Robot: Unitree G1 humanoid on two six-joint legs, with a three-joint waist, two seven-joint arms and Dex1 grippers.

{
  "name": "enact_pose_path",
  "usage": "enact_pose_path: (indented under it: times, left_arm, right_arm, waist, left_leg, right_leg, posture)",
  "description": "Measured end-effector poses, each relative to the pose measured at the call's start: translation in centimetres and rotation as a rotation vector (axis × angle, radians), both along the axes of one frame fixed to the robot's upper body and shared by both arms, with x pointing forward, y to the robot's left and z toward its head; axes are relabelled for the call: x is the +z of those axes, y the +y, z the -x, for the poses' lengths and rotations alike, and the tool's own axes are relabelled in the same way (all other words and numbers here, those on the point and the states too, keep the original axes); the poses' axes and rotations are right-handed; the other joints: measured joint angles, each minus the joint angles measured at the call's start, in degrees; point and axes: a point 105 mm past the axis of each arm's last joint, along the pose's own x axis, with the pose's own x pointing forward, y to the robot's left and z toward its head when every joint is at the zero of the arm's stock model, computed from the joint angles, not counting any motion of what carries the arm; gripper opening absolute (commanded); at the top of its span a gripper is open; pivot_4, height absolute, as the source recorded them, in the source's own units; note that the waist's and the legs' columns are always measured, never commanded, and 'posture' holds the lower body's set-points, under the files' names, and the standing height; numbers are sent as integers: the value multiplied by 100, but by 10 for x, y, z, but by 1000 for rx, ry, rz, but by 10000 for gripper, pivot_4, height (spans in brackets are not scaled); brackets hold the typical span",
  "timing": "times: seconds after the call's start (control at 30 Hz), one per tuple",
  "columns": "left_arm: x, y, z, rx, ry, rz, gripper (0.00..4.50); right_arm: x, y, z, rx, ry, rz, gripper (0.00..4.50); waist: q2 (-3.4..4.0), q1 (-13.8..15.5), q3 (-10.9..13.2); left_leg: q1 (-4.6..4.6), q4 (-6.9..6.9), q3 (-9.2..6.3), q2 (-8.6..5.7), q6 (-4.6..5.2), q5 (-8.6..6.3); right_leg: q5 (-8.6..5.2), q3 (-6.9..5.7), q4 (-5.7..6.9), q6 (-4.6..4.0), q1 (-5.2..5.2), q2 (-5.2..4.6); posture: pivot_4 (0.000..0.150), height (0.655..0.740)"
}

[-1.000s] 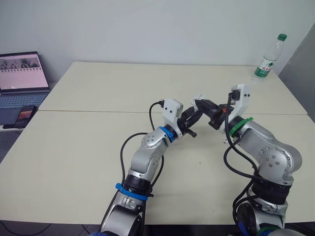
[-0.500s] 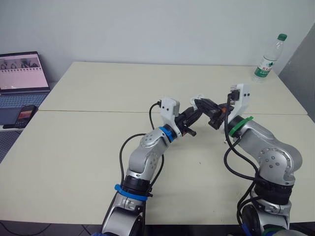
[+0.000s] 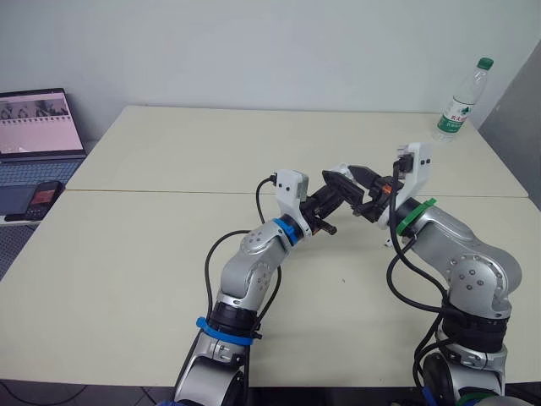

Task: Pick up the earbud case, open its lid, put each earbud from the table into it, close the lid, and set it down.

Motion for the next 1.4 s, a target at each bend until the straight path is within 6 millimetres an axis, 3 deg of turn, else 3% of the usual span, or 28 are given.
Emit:
enact_pose_path:
  times: [0.23, 0.4, 0.57, 0.77, 1.0, 1.37, 1.4]
  left_arm:
    - [5, 1, 2, -8, -34, 4, 7656]
    - [1, 11, -1, 24, -81, -70, 7656]
    - [-18, 23, 0, 49, -78, -146, 7656]
    - [-41, 41, 6, 65, -109, -282, 7656]
    - [-56, 33, 20, 4, -161, -373, 7656]
    - [-54, 33, 25, 11, -171, -367, 7656]
    - [-55, 33, 25, 14, -170, -369, 7656]
  right_arm:
    - [0, -13, 0, -12, -7, 43, 44923]
    - [-1, -46, -7, -45, 9, 163, 44923]
    - [-5, -70, -13, -57, 40, 289, 44923]
    - [-54, -105, -3, 4, 312, 614, 44923]
    - [-97, -107, 8, 105, 526, 797, 44923]
    - [-113, -111, -11, 52, 580, 869, 44923]
    - [-113, -111, -11, 54, 578, 872, 43241]
  waist:
    - [0, 1, 2]
    - [-1, 3, 3]
    - [0, 4, 3]
    - [1, 13, 3]
    - [2, 14, 4]
    - [2, 18, 4]
    - [2, 19, 4]
  left_leg:
    - [-1, -5, 2, 0, 0, 0]
    - [3, -22, 10, -2, 0, 0]
    - [7, -59, 14, 0, 1, 1]
    - [-3, -76, 23, 3, 1, -1]
    - [-4, -71, 24, 2, 2, -1]
    - [-2, -70, 23, 2, 1, -1]
    - [-2, -70, 24, 2, 1, -1]
  right_leg:
    - [0, 1, -6, 0, -1, 0]
    - [0, 6, -19, 0, -1, -1]
    - [1, 7, -42, -3, -5, -1]
    - [17, 9, -87, -30, -5, -7]
    - [17, 9, -84, -29, -7, -13]
    - [18, 8, -79, -30, -6, -11]
    - [18, 8, -79, -30, -6, -11]
  posture:
    - [1500, 7362]
    - [1500, 7362]
    - [1500, 7362]
    - [1500, 7362]
    - [1500, 7362]
    - [1500, 7362]
    - [1500, 7362]
